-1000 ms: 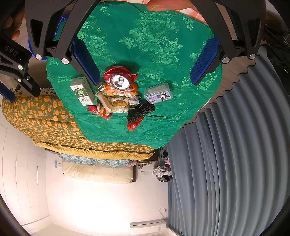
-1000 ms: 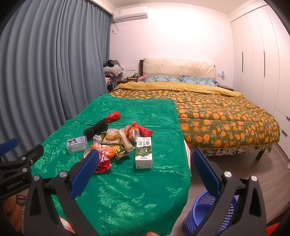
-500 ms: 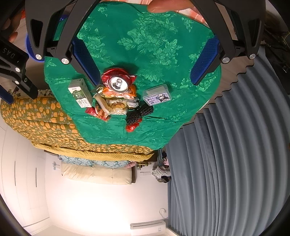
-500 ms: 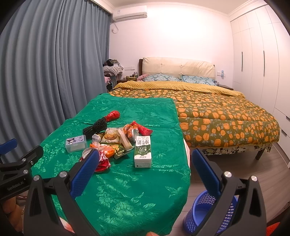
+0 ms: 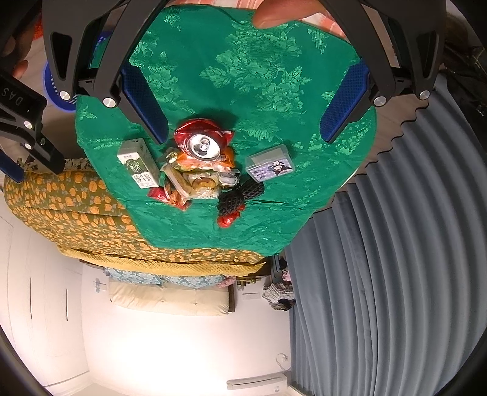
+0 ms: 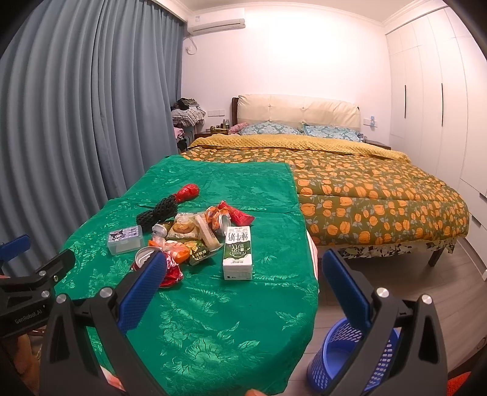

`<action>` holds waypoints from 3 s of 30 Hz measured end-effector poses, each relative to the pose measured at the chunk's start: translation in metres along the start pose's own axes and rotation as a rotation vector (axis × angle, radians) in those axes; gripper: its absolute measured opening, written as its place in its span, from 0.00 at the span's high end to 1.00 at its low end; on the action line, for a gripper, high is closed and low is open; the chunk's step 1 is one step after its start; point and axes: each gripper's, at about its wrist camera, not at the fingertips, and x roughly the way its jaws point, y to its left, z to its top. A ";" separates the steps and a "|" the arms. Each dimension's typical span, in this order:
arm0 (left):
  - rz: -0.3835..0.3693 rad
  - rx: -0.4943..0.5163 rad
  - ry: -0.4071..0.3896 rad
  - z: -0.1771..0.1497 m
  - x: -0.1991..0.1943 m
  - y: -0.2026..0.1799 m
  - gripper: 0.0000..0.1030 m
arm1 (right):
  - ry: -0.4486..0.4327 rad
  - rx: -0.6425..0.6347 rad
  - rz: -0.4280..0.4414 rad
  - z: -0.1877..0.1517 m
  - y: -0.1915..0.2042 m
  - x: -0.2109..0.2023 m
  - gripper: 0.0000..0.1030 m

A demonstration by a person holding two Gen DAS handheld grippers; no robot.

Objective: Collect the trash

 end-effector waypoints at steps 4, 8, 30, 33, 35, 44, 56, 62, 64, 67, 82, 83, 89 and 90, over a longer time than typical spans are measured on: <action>-0.005 0.004 0.020 0.000 0.004 0.000 0.04 | 0.000 0.002 0.000 0.000 0.000 0.000 0.04; 0.004 0.023 0.035 -0.002 0.006 -0.001 0.04 | 0.000 0.001 0.000 0.001 0.000 0.001 0.04; -0.083 0.056 0.170 -0.029 0.075 0.013 0.04 | 0.100 0.018 -0.012 -0.011 -0.007 0.059 0.04; -0.136 0.081 0.188 -0.030 0.091 -0.001 0.04 | 0.121 0.017 -0.019 -0.015 -0.008 0.072 0.04; -0.158 0.088 0.197 -0.030 0.100 -0.007 0.04 | 0.131 0.015 -0.025 -0.017 -0.010 0.080 0.04; -0.213 0.063 0.255 -0.026 0.146 -0.030 0.04 | 0.181 0.056 -0.052 -0.030 -0.035 0.104 0.04; -0.006 0.157 0.290 -0.024 0.199 -0.079 0.04 | 0.212 0.085 -0.055 -0.039 -0.053 0.115 0.04; 0.012 0.091 0.329 -0.030 0.197 -0.031 0.04 | 0.212 0.083 -0.044 -0.039 -0.053 0.117 0.04; 0.025 0.080 0.334 -0.033 0.194 -0.013 0.04 | 0.215 0.079 -0.040 -0.040 -0.050 0.117 0.04; 0.024 0.056 0.355 -0.042 0.190 0.014 0.04 | 0.226 0.070 -0.029 -0.043 -0.045 0.121 0.04; -0.154 0.051 0.361 -0.041 0.185 0.017 0.04 | 0.345 0.044 0.200 -0.026 -0.028 0.177 0.04; -0.144 0.052 0.359 -0.038 0.189 0.014 0.04 | 0.359 0.016 0.205 -0.020 -0.025 0.185 0.04; -0.102 0.057 0.393 -0.024 0.218 0.007 0.04 | 0.532 -0.062 0.213 0.011 -0.012 0.258 0.12; -0.098 0.064 0.402 -0.024 0.221 0.007 0.05 | 0.561 -0.070 0.214 0.012 -0.010 0.268 0.18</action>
